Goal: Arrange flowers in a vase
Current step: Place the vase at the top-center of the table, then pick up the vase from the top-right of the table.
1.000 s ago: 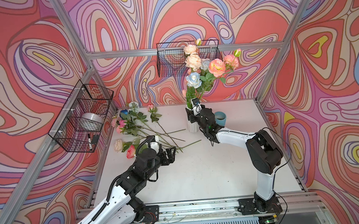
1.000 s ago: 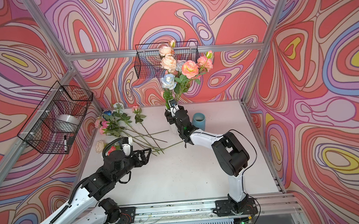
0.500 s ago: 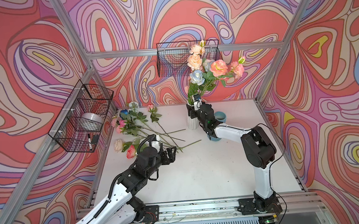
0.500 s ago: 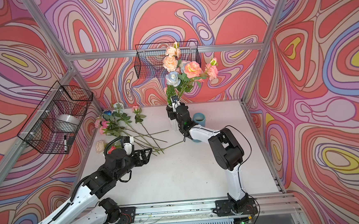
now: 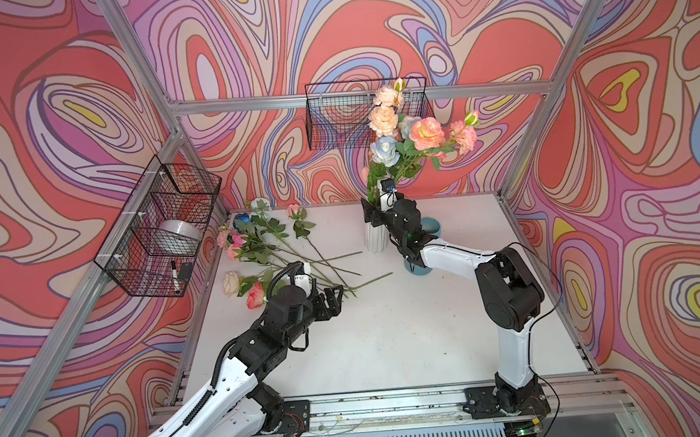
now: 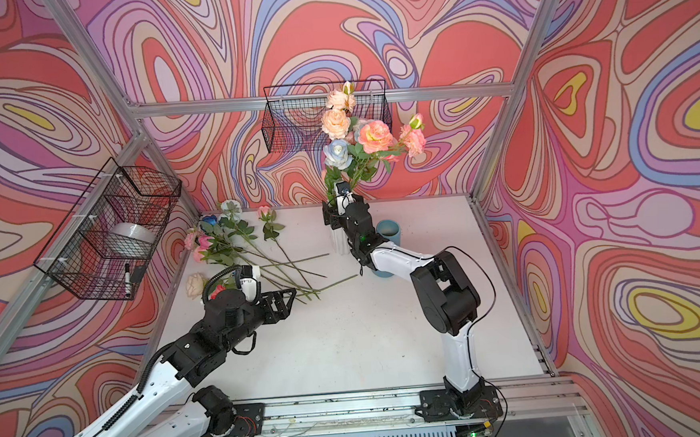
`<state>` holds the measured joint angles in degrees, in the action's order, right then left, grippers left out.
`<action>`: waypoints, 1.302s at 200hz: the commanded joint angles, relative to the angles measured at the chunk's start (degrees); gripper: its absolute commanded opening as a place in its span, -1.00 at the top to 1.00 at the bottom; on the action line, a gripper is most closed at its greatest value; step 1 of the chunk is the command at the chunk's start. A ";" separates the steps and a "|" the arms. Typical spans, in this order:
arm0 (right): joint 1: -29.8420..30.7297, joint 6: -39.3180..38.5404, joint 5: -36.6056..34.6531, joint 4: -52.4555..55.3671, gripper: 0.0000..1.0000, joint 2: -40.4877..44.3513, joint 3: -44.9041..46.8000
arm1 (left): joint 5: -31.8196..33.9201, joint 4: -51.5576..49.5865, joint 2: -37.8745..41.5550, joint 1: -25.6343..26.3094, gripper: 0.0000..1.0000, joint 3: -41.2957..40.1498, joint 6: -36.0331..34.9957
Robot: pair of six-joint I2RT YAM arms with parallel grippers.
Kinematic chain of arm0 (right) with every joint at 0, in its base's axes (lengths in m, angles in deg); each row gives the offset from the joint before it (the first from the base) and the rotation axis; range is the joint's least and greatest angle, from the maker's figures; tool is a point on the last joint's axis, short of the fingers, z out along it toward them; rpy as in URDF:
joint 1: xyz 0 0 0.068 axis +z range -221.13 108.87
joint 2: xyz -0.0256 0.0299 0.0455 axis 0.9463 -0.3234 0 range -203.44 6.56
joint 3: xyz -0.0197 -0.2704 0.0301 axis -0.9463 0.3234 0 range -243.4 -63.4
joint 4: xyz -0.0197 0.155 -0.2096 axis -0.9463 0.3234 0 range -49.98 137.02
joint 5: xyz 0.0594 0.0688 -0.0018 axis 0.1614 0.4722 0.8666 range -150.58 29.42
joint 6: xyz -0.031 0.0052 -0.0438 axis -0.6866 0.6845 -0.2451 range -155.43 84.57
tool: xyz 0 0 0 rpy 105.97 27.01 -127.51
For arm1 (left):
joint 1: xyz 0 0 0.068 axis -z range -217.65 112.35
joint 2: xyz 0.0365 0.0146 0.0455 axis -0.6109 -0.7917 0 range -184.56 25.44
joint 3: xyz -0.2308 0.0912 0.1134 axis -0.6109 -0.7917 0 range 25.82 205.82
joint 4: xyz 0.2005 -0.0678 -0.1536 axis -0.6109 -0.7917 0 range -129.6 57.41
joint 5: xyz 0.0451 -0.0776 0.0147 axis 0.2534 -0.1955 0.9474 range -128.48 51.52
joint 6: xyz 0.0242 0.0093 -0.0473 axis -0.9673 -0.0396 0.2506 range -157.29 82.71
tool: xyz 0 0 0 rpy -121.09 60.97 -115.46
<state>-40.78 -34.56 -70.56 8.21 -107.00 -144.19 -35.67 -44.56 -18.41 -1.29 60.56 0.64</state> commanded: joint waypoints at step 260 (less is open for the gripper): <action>8.41 20.17 -5.08 40.28 -0.93 39.28 20.73 | -2.14 2.71 3.78 -0.59 -0.75 -2.04 0.11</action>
<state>-32.35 -22.13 -71.93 32.78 -72.90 -123.06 -36.37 -43.10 -15.07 -1.40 59.16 0.84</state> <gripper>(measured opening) 0.955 0.869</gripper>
